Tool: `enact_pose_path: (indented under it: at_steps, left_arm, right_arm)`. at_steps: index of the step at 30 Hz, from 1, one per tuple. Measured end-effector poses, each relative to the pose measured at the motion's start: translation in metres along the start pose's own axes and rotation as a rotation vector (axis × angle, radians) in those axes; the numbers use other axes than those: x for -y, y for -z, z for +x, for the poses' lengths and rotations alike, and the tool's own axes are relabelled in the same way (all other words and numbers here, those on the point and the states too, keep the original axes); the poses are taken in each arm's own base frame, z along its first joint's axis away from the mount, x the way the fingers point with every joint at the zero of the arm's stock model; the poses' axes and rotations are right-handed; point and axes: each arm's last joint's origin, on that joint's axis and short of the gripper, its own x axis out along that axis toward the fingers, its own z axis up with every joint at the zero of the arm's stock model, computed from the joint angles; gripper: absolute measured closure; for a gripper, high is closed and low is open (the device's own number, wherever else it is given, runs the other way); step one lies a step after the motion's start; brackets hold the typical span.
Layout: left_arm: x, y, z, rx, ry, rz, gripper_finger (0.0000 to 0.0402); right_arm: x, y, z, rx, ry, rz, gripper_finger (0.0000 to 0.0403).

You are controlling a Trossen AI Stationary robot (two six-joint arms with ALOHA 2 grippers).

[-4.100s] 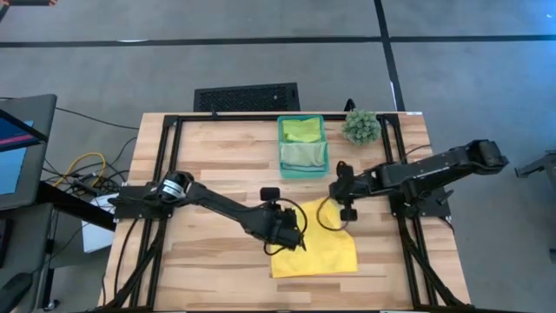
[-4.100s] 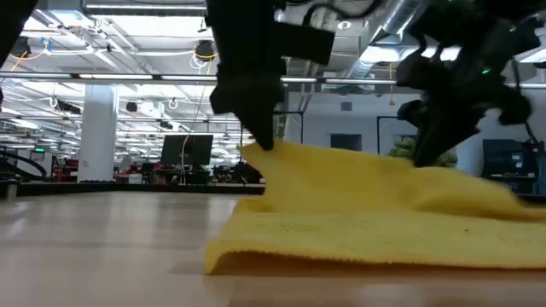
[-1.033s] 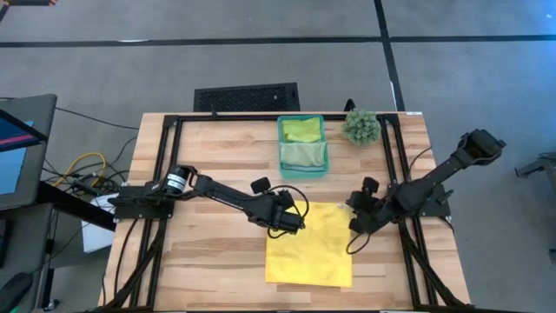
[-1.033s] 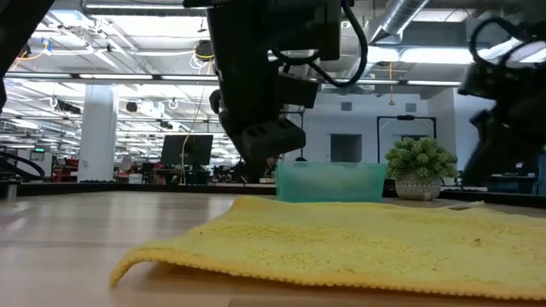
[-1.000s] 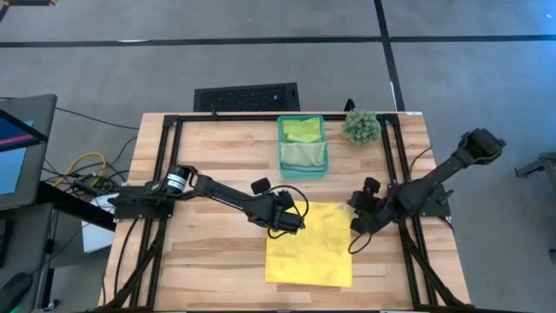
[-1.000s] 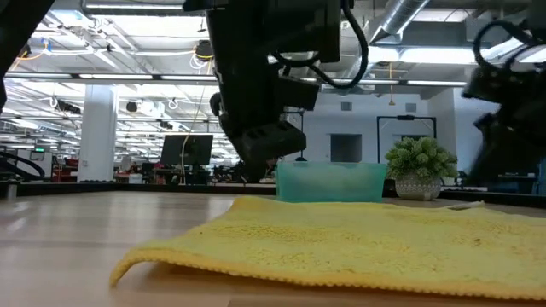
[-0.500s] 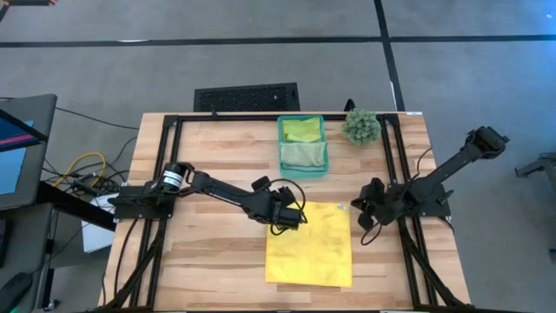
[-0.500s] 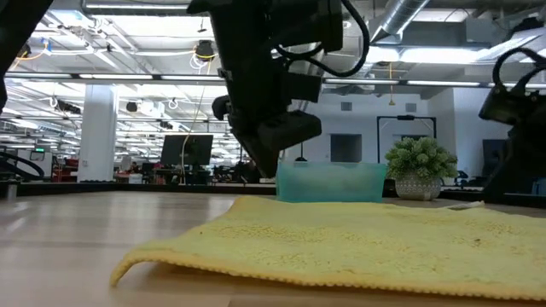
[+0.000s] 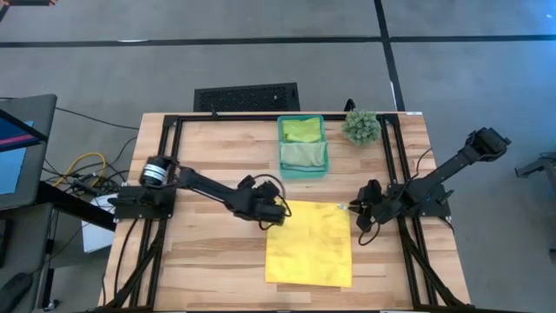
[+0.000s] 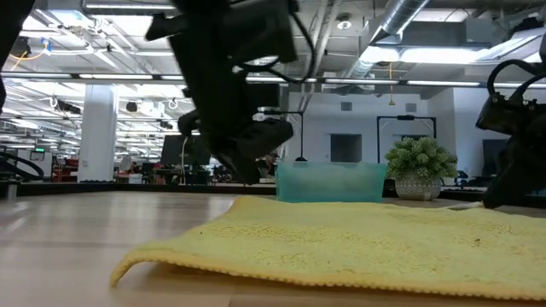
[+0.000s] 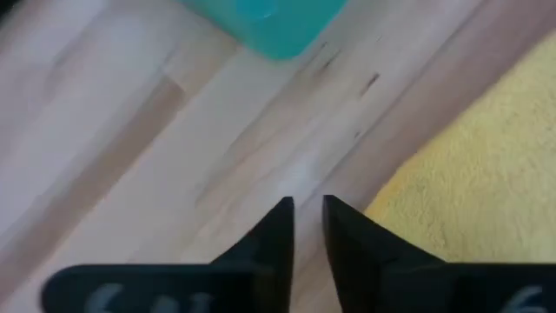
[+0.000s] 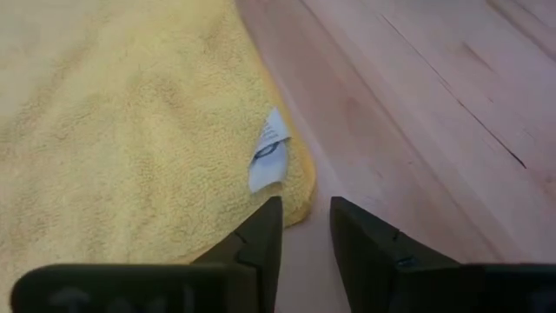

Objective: Fold microfiber towels
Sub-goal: Fold the yellow microfiber cloth

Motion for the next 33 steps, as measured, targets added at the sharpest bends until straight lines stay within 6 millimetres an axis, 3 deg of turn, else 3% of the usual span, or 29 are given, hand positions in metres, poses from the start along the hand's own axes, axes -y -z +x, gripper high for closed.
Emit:
enact_pose_path:
  at_steps: [8,15,22,33]
  left_arm:
    - [-0.022,0.03,0.024,0.061,0.43,-0.187,0.0288]
    - [-0.03,0.039,0.033,0.079,0.512,-0.202,0.0314]
    - [-0.028,0.031,0.018,0.105,0.573,-0.103,0.0395]
    - [-0.018,0.036,-0.018,0.263,0.563,0.102,0.0398]
  right_arm:
    - [-0.002,0.0,0.002,0.003,-0.006,-0.016,0.0278]
    - [-0.003,-0.006,0.003,0.036,-0.02,-0.039,0.0278]
    - [0.001,-0.01,0.006,0.029,-0.007,-0.033,0.0278]
    - [0.003,-0.014,0.005,-0.041,0.017,-0.012,0.0291]
